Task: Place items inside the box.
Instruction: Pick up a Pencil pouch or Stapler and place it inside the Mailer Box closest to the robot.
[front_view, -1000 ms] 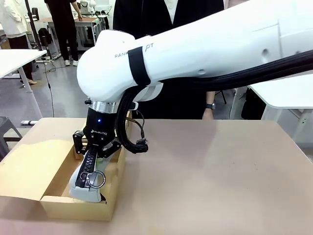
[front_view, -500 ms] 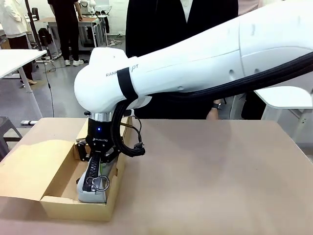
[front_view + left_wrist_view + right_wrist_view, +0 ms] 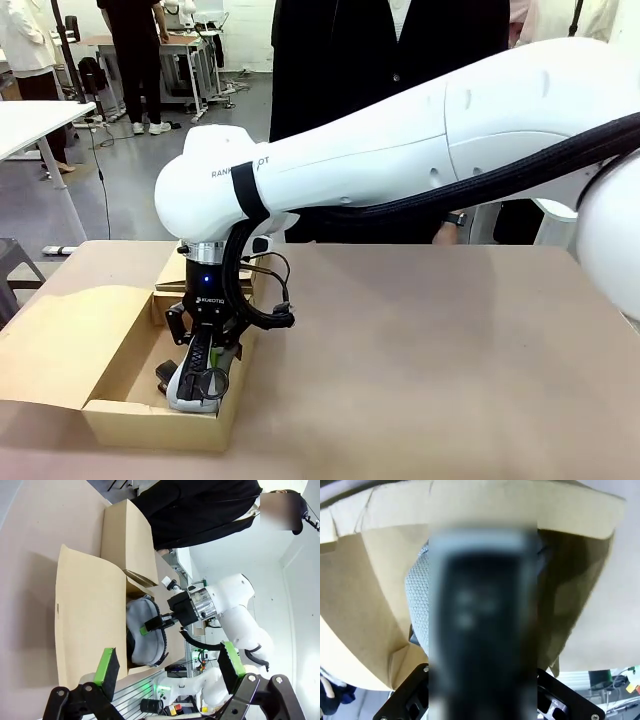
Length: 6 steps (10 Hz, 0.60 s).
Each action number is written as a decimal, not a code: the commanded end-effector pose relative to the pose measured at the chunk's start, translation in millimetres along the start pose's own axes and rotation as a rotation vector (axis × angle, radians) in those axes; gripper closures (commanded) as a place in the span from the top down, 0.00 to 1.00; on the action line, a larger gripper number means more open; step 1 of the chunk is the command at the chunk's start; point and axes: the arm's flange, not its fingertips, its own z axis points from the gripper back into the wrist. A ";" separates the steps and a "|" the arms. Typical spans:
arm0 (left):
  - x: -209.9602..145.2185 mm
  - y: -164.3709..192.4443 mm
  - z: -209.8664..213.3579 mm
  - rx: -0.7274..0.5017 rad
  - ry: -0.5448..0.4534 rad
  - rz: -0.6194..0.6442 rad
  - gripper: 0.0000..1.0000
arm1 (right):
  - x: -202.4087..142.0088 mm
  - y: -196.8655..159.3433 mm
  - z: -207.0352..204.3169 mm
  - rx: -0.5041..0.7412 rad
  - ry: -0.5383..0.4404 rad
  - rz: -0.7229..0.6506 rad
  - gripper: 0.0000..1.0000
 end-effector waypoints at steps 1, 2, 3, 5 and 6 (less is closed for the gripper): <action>0.6 -1.4 0.1 -0.020 -0.013 -0.017 1.00 | -0.3 7.4 0.3 0.018 -0.022 -0.020 0.07; 0.6 -1.4 0.1 -0.020 -0.013 -0.017 1.00 | 0.3 6.4 -1.0 0.017 -0.017 -0.021 0.07; 0.6 -1.4 0.1 -0.020 -0.013 -0.017 1.00 | 0.2 5.1 -1.5 0.019 -0.011 -0.020 0.07; 0.6 -1.4 0.1 -0.020 -0.013 -0.017 1.00 | -0.7 2.2 -0.1 0.031 -0.011 -0.023 0.15; 0.6 -1.4 0.1 -0.020 -0.013 -0.017 1.00 | -1.1 1.4 0.7 0.032 -0.015 -0.019 0.67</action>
